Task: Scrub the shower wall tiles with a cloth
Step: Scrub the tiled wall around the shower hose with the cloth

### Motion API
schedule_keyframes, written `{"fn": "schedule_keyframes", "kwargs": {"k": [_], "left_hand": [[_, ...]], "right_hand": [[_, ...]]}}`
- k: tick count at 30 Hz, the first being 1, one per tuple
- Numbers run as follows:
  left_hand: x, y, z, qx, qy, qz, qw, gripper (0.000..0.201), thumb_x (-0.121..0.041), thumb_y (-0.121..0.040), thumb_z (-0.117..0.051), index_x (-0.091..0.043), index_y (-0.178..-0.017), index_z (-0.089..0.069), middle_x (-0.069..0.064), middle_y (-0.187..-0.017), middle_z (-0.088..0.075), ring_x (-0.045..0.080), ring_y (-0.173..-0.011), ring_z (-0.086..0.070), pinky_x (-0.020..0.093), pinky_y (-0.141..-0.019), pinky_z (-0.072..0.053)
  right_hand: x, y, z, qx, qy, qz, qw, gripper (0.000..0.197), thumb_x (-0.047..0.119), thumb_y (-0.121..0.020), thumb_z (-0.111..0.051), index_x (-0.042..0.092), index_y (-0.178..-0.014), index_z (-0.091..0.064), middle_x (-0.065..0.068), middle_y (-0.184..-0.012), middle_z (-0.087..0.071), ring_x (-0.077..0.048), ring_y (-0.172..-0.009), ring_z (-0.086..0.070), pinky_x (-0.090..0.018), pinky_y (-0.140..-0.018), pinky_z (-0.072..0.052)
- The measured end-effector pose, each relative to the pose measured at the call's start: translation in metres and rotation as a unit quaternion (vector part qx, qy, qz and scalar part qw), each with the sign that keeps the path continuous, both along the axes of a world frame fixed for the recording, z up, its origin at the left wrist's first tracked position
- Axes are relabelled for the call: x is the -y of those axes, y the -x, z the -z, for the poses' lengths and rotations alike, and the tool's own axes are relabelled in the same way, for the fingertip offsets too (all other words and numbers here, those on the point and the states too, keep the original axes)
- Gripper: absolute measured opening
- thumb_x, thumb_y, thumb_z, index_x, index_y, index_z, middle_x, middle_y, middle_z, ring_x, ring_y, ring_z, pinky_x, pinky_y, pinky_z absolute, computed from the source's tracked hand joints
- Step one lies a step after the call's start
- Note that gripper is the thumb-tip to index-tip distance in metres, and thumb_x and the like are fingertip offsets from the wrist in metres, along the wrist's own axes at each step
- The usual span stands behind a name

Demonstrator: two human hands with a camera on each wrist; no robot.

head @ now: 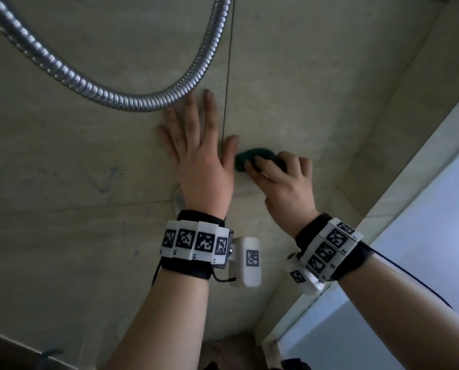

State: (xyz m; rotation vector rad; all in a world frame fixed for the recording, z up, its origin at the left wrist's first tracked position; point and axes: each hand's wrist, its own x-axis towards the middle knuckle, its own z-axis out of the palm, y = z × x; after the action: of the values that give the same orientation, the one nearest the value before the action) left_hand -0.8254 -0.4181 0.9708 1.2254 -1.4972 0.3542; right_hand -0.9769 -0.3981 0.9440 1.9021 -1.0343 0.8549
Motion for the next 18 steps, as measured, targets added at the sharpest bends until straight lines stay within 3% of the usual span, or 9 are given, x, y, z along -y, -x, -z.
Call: {"fn": "schedule_keyframes", "kwargs": {"k": [4, 8, 11, 14, 18], "left_hand": [[-0.006, 0.006, 0.007, 0.008, -0.033, 0.007, 0.999, 0.074, -0.040, -0.090, -0.061, -0.013, -0.151, -0.027, 0.018, -0.157, -0.019, 0.043, -0.144, -0.010, 0.053, -0.117, -0.008], [-0.006, 0.014, 0.008, -0.002, -0.044, 0.005, 0.999, 0.079, -0.041, -0.087, -0.064, -0.012, -0.151, -0.026, 0.019, -0.157, -0.018, 0.043, -0.144, -0.007, 0.051, -0.116, -0.003], [-0.007, 0.017, 0.008, -0.009, -0.038, -0.002, 0.999, 0.080, -0.043, -0.087, -0.064, -0.010, -0.150, -0.027, 0.021, -0.157, -0.018, 0.045, -0.143, -0.009, 0.050, -0.116, -0.002], [-0.008, 0.017, 0.006, -0.008, -0.040, -0.003, 0.999, 0.080, -0.045, -0.089, -0.060, -0.010, -0.151, -0.024, 0.022, -0.157, -0.015, 0.044, -0.143, -0.006, 0.048, -0.117, -0.001], [-0.007, 0.017, 0.006, -0.008, -0.040, -0.008, 0.999, 0.079, -0.044, -0.089, -0.060, -0.009, -0.150, -0.025, 0.023, -0.157, -0.016, 0.045, -0.143, -0.006, 0.049, -0.116, -0.001]], "right_hand": [[-0.005, 0.011, 0.043, -0.097, -0.062, 0.001, 0.993, 0.047, 0.000, -0.095, -0.028, 0.011, -0.107, -0.073, -0.004, -0.104, -0.070, -0.031, -0.098, -0.042, -0.038, -0.073, -0.030], [-0.007, 0.017, 0.047, -0.119, -0.057, -0.004, 0.991, 0.050, 0.003, -0.097, -0.025, 0.012, -0.107, -0.073, -0.004, -0.105, -0.069, -0.030, -0.100, -0.043, -0.038, -0.073, -0.031], [-0.005, 0.021, 0.021, -0.036, 0.002, 0.020, 0.999, 0.045, -0.002, -0.089, -0.035, 0.011, -0.107, -0.073, -0.006, -0.104, -0.071, -0.030, -0.099, -0.043, -0.038, -0.073, -0.030], [0.000, 0.028, -0.016, 0.068, 0.048, 0.043, 0.996, 0.049, -0.005, -0.072, -0.047, 0.011, -0.111, -0.072, -0.008, -0.107, -0.069, -0.031, -0.100, -0.041, -0.037, -0.075, -0.028], [0.003, 0.022, -0.008, 0.085, 0.029, 0.024, 0.996, 0.049, -0.004, -0.069, -0.046, 0.008, -0.108, -0.073, -0.009, -0.104, -0.069, -0.032, -0.099, -0.040, -0.037, -0.074, -0.027]]}}
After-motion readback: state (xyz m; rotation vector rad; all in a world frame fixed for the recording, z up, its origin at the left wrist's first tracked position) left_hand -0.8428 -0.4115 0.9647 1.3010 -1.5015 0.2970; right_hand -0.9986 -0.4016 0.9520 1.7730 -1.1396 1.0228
